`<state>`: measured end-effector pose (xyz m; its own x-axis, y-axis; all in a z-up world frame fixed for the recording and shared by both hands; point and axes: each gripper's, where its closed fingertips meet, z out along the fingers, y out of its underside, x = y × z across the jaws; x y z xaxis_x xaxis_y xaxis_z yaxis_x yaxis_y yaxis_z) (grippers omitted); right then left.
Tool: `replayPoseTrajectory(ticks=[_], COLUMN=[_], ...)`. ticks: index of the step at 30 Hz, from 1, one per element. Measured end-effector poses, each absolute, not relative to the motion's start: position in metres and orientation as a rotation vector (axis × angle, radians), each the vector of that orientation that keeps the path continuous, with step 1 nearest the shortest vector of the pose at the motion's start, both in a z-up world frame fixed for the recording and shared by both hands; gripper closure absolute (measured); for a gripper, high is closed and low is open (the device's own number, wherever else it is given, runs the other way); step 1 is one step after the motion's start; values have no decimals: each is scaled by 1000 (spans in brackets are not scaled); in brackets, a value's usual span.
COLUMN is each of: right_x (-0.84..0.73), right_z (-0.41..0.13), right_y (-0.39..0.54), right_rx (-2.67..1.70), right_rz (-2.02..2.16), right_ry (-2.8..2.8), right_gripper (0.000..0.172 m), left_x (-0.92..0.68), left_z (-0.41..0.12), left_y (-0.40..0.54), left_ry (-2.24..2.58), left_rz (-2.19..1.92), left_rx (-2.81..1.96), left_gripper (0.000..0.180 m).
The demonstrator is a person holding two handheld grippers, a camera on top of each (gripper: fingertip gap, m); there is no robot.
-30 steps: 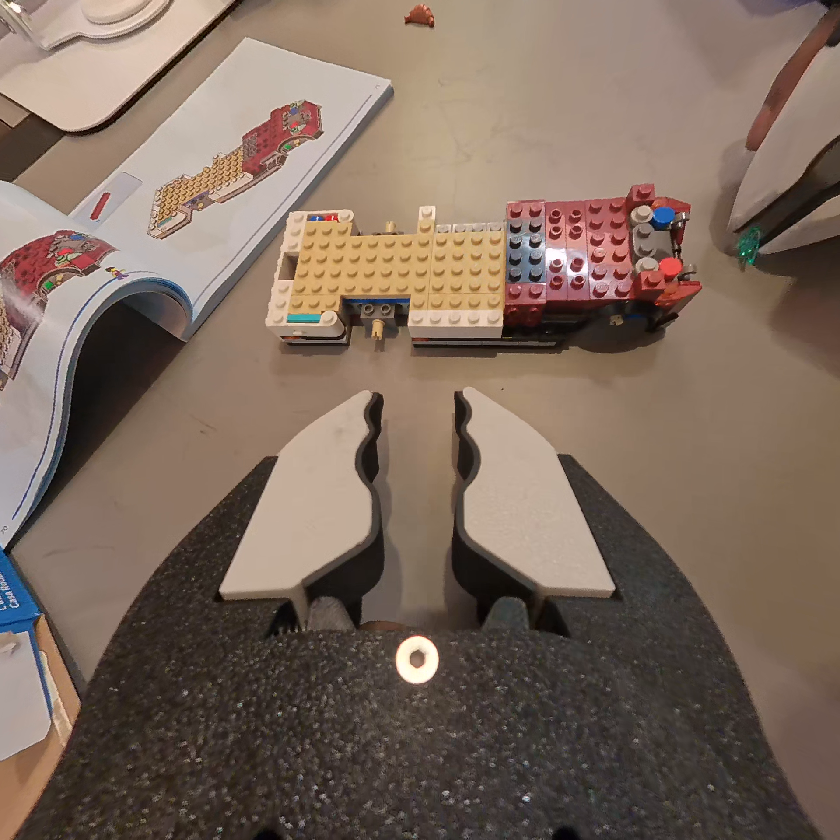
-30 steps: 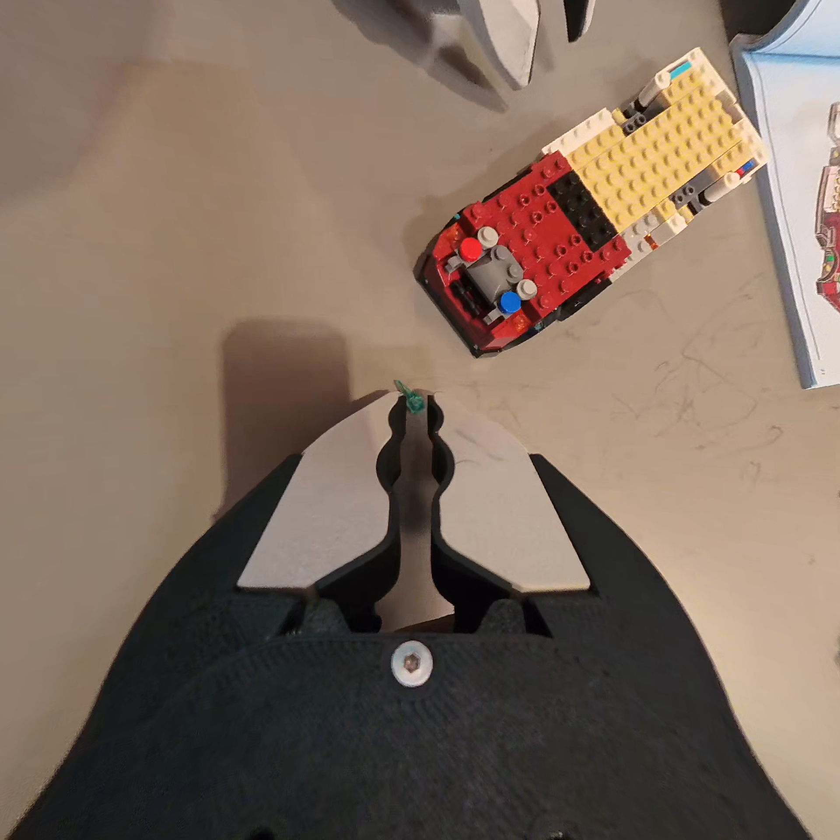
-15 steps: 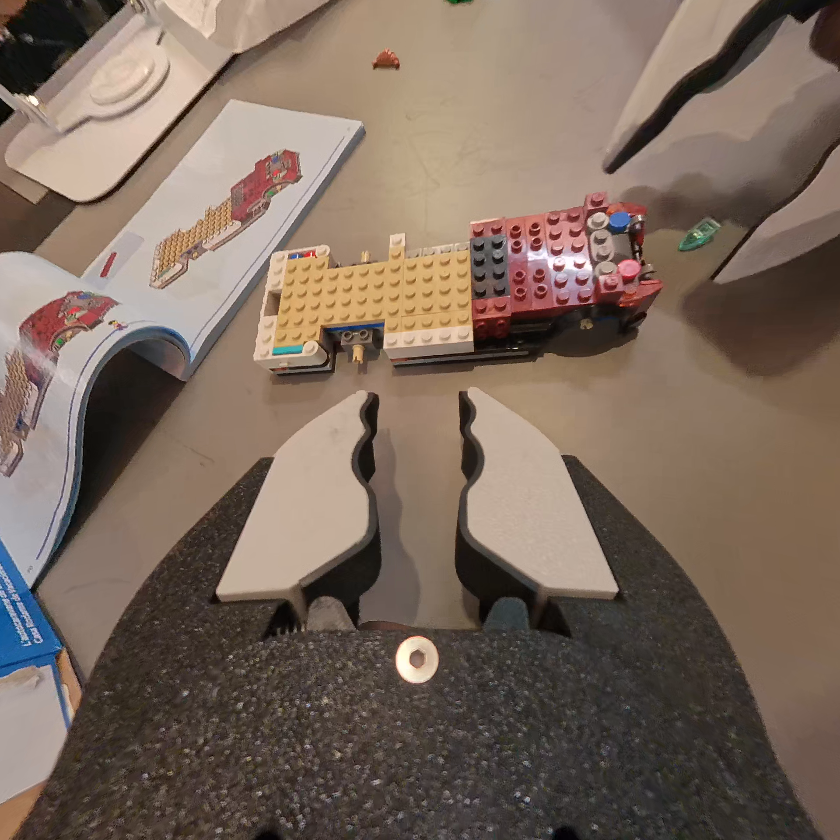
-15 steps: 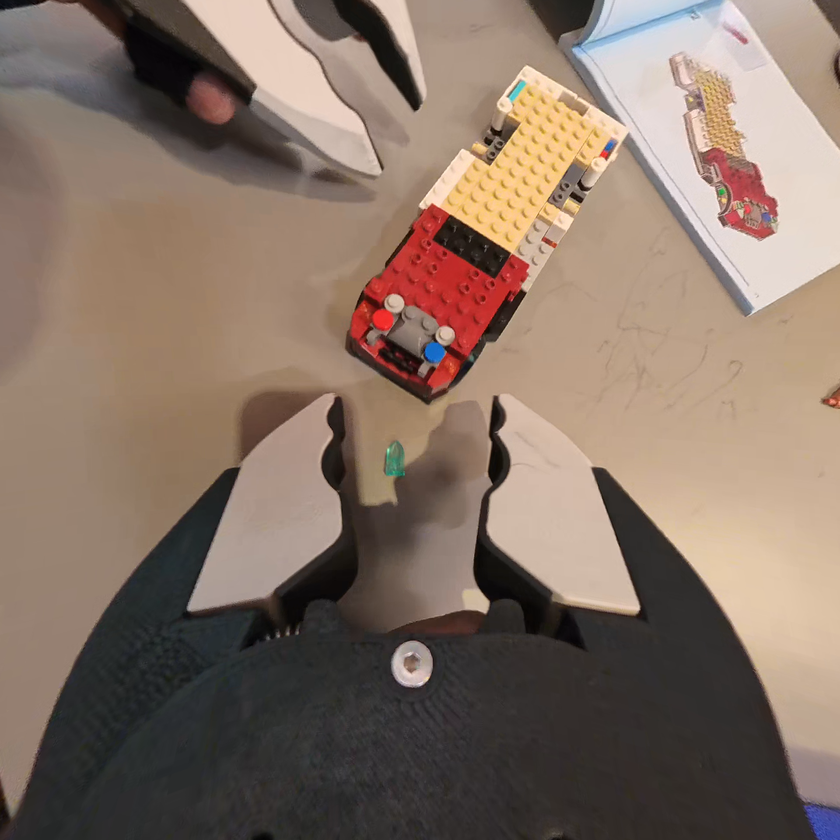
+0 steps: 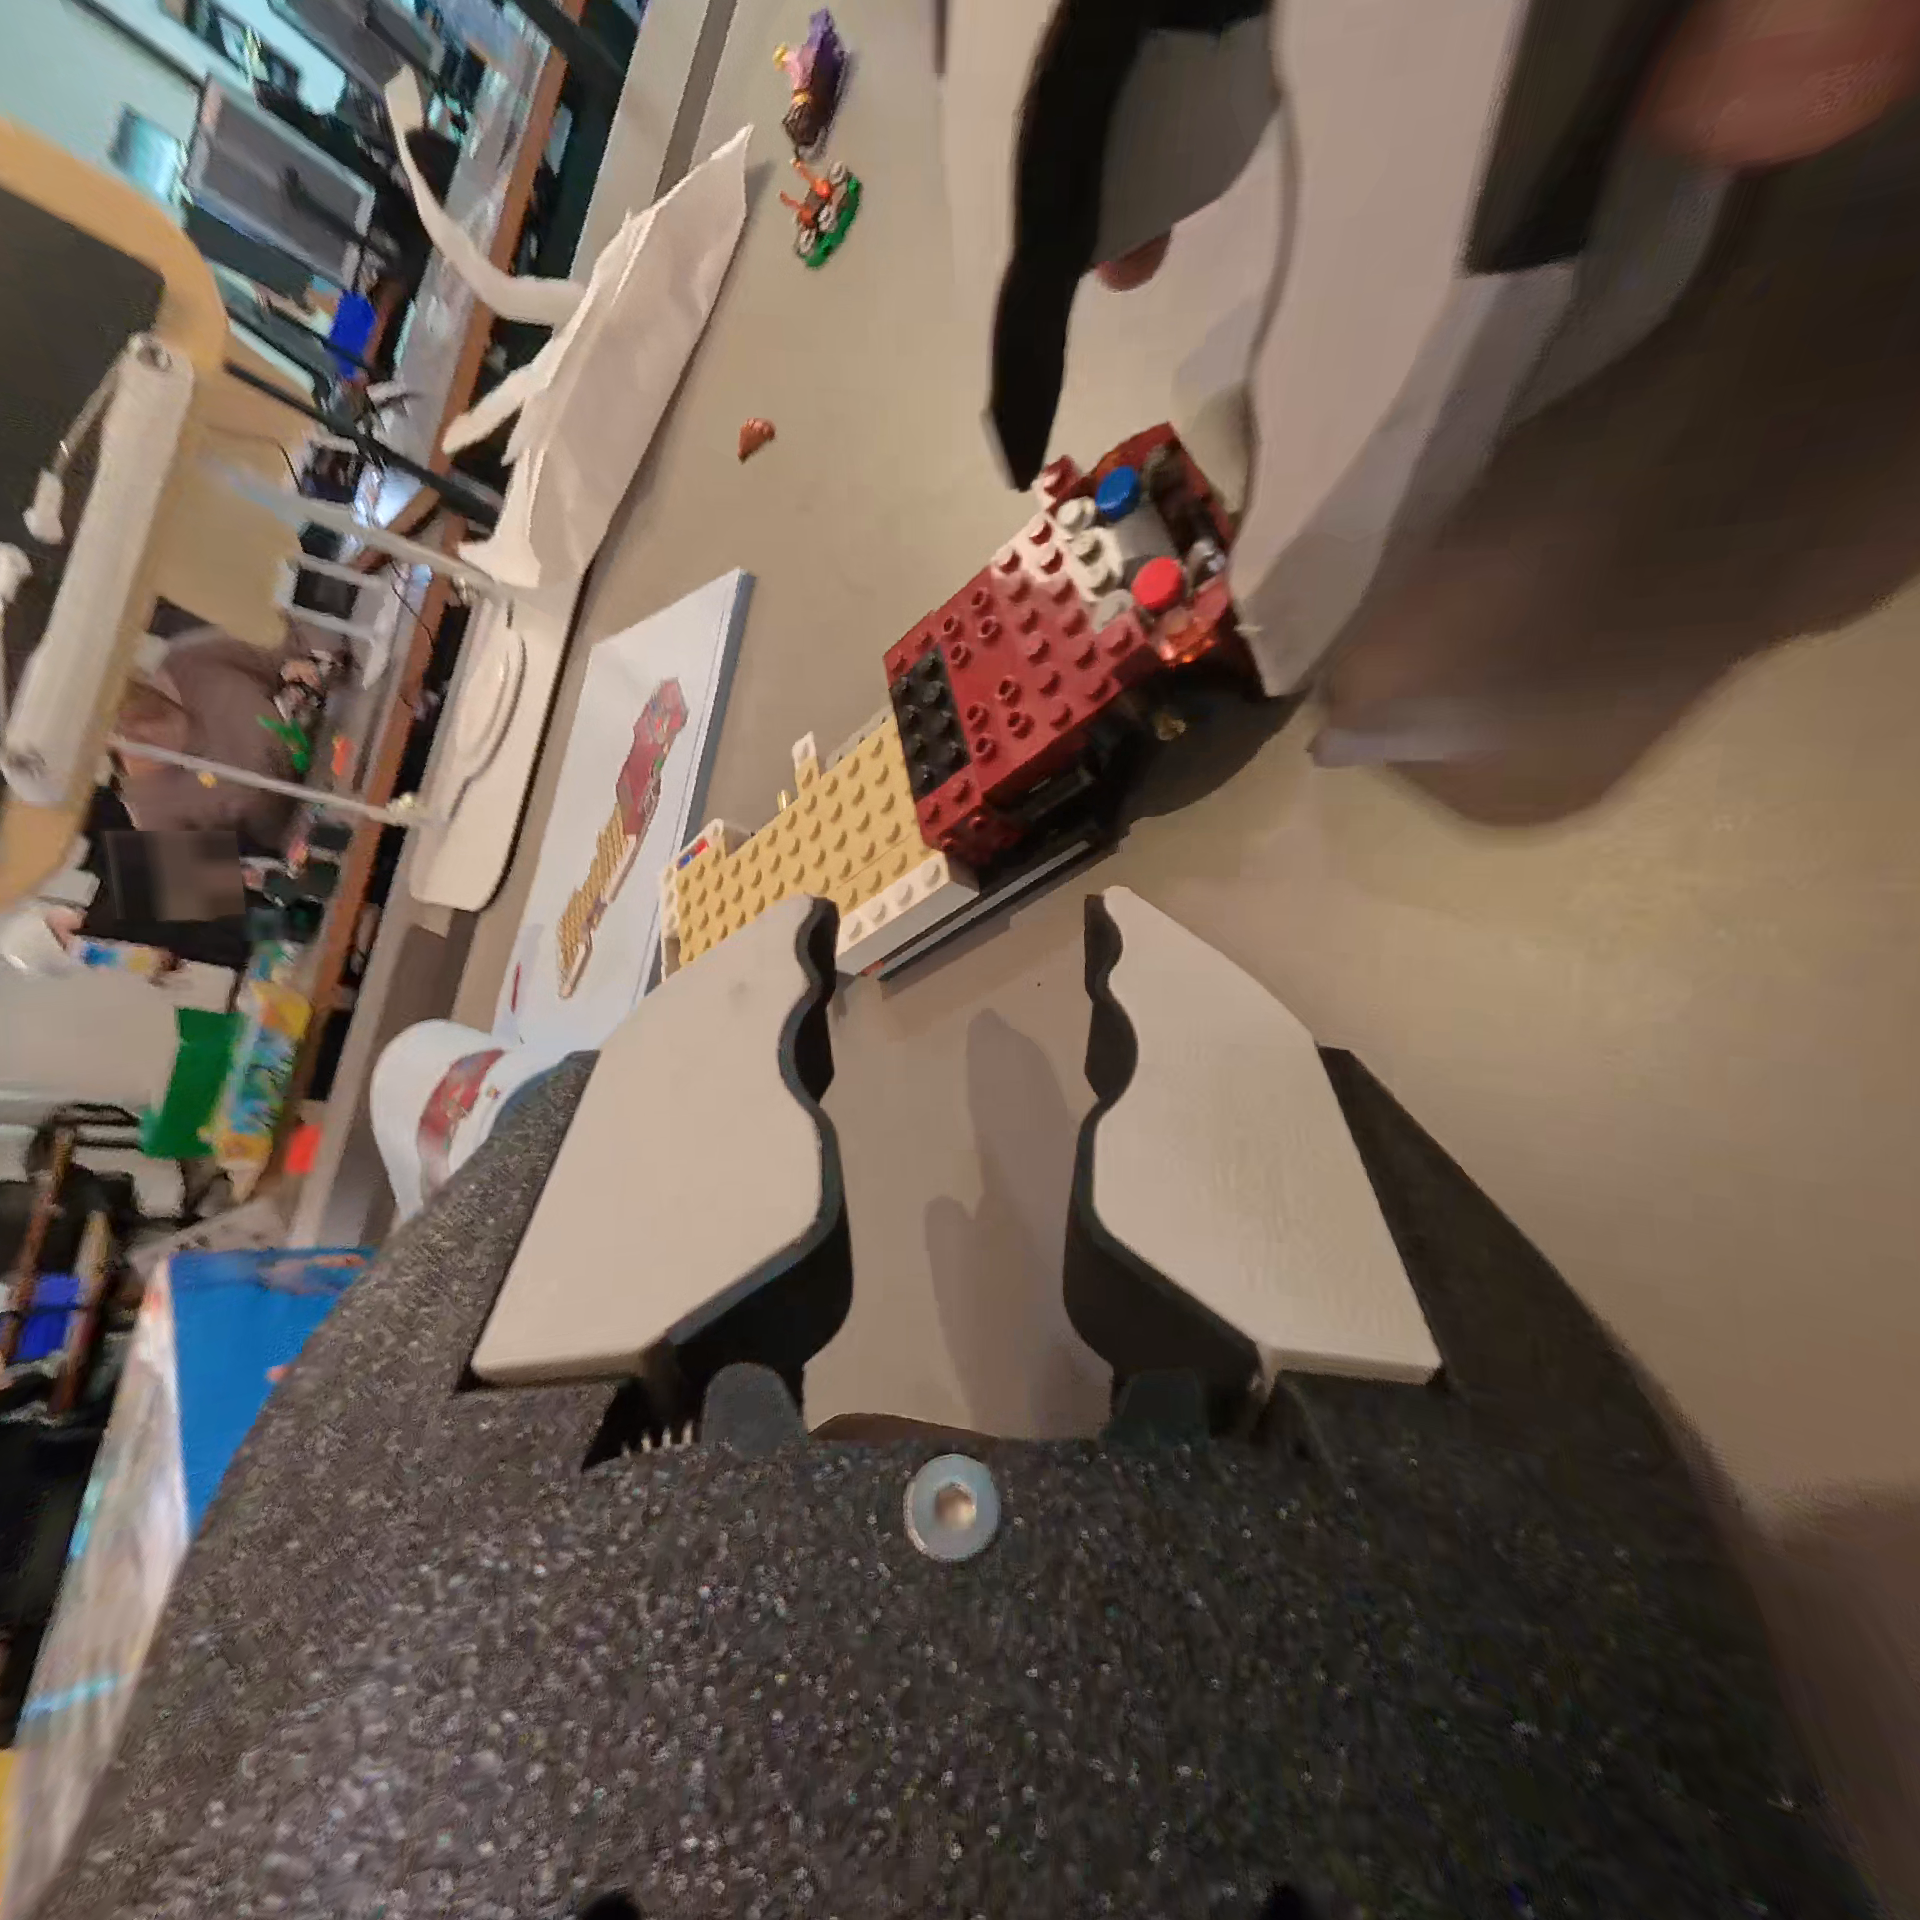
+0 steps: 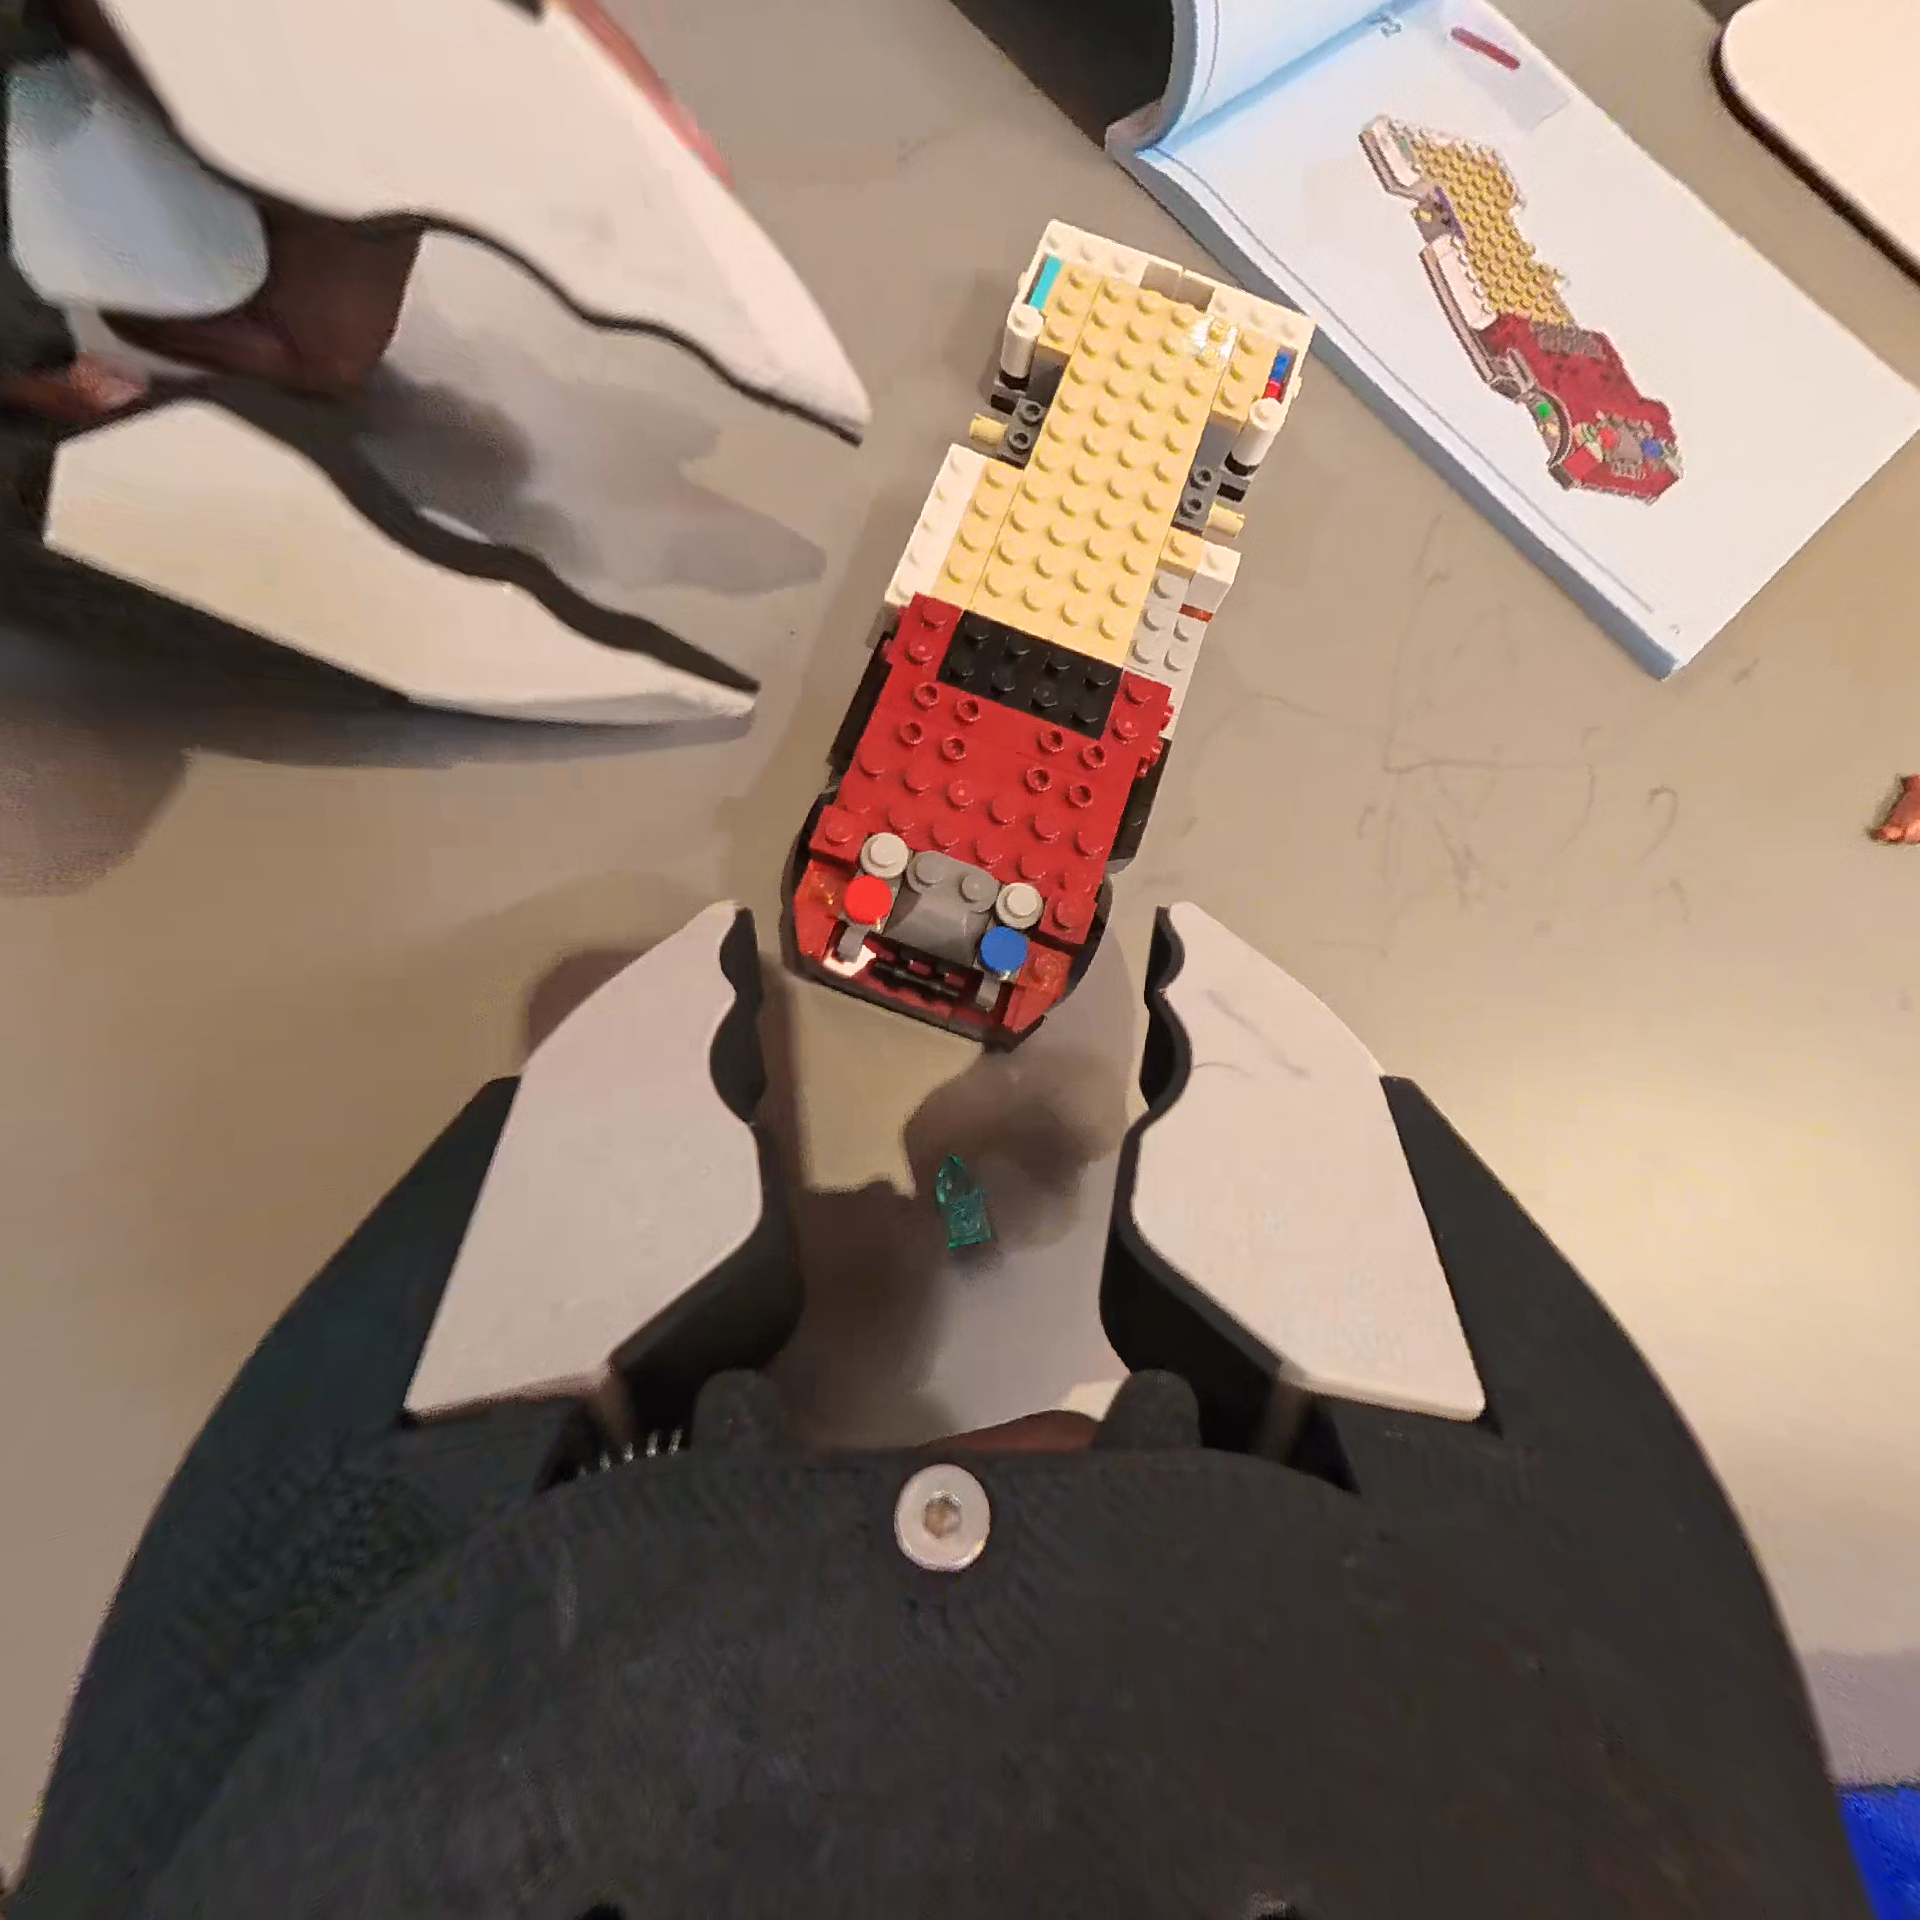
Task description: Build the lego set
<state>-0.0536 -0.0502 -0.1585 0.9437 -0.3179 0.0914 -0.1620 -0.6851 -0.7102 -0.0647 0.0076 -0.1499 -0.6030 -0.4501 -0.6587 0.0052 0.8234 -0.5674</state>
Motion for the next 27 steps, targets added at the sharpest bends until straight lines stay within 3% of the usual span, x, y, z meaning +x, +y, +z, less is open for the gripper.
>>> replayPoseTrajectory(ticks=[5, 8, 18, 27], right_x=[-53, -50, -53, -72], right_z=[-172, -173, -150, -135], right_y=[-48, -45, -44, -45], right_rx=[-2390, -2372, -2211, -2201], right_rz=[-249, -207, 243, 363], right_ry=[393, 430, 569, 428], right_gripper=[93, 108, 108, 108], left_x=[-69, -68, -48, -40], left_z=[-150, -149, -145, -146], left_y=[-1, -1, -4, -30], left_ry=[2120, 2109, 2060, 2080], left_rz=[-682, -682, -552, -531], left_rx=[-208, -167, -53, 57], left_gripper=[130, 128, 110, 117])
